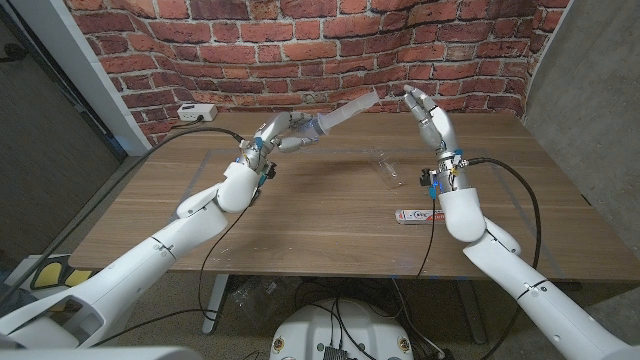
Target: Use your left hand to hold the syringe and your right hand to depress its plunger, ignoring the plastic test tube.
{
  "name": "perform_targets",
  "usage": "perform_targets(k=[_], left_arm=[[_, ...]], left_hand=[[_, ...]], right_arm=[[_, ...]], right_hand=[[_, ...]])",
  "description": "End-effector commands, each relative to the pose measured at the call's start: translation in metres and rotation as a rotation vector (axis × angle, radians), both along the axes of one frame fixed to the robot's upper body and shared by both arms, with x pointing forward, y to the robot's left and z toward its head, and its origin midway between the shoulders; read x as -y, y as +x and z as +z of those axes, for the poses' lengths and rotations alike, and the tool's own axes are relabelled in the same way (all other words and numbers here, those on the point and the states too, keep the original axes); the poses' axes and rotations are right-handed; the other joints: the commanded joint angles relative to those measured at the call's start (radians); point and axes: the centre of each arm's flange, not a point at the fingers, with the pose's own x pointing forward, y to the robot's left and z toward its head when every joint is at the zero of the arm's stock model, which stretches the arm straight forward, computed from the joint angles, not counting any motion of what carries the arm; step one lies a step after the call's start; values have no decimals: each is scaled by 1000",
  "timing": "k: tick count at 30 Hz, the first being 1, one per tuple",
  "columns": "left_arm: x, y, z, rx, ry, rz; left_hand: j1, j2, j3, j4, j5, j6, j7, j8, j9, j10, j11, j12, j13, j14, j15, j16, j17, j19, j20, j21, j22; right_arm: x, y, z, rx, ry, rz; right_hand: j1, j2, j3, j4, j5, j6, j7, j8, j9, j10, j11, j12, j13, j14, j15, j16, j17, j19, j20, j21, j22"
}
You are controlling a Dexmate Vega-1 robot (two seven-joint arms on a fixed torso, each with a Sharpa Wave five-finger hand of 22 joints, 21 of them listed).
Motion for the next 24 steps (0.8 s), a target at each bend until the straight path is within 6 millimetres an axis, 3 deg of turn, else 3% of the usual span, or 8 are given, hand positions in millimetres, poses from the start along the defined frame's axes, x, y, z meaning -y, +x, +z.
perform_targets(k=[1,3,9,17,20,24], left_arm=[[4,-1,-5,18,-15,-41],[4,-1,-7,17,-20,-46],[4,1,-9,11,-27,-52],[5,1,-7,10,-24,-54],[6,1,-7,10,-22,-54],[7,1,-6,11,-21,-53]], left_hand=[[72,90,47,48,7,21,20,-3,2,3,-1,-3,1,21,-75,-4,4,1,5,2,4],[71,89,48,48,7,20,20,-4,2,4,-2,-3,1,16,-74,-7,4,-3,6,0,4],[70,88,50,48,8,19,23,-8,2,0,1,-7,1,8,-73,-11,4,-5,8,-1,4],[67,87,51,49,7,17,23,-11,2,-1,1,-9,2,7,-72,-11,4,-9,9,-3,4],[66,87,52,50,7,17,21,-12,2,-3,-1,-10,2,6,-73,-12,4,-9,10,-2,4],[65,86,53,50,7,17,21,-14,2,-3,1,-11,2,5,-73,-12,4,-9,11,-3,4]], right_arm=[[-5,-4,10,35,-68,-73],[-6,-3,11,29,-76,-72],[-11,-4,14,42,-103,-87],[-15,-7,13,64,-124,-104],[-16,-8,13,67,-130,-109],[-17,-9,13,72,-142,-101]], right_hand=[[10,2,0,-4,7,1,-2,-4,3,3,1,0,3,4,0,1,1,-2,0,0,4],[10,2,-1,-4,8,-3,19,-7,3,11,11,3,3,10,-5,3,1,2,-3,2,4],[10,2,-1,-4,8,-13,24,-12,3,17,17,5,3,16,-1,5,1,8,-5,4,4],[11,4,-1,-5,9,-5,5,-11,3,28,13,8,3,32,-5,10,2,21,-5,8,3],[12,5,-1,-4,10,-21,-5,-18,3,21,10,4,3,60,-6,17,2,41,10,15,4],[14,8,0,-5,10,-28,-10,-20,3,40,6,9,4,94,-12,25,2,69,9,24,4]])
